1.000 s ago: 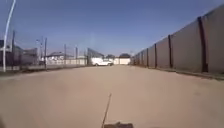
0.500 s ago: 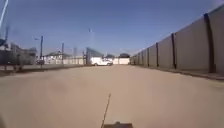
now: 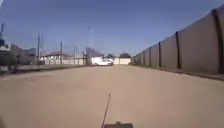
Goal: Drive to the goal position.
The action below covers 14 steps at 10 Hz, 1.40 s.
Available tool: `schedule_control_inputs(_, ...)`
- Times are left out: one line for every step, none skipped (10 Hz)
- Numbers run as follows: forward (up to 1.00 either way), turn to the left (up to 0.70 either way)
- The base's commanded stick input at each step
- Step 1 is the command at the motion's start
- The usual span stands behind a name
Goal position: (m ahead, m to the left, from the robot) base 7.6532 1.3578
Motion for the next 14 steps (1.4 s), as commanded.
schedule_control_inputs(1.00,0.00)
schedule_control_inputs(1.00,0.00)
schedule_control_inputs(1.00,0.00)
schedule_control_inputs(1.00,0.00)
schedule_control_inputs(1.00,0.00)
schedule_control_inputs(1.00,0.00)
schedule_control_inputs(1.00,0.00)
schedule_control_inputs(1.00,0.00)
schedule_control_inputs(1.00,0.00)
schedule_control_inputs(1.00,0.00)
schedule_control_inputs(1.00,0.00)
schedule_control_inputs(1.00,0.00)
schedule_control_inputs(1.00,0.00)
schedule_control_inputs(1.00,0.00)
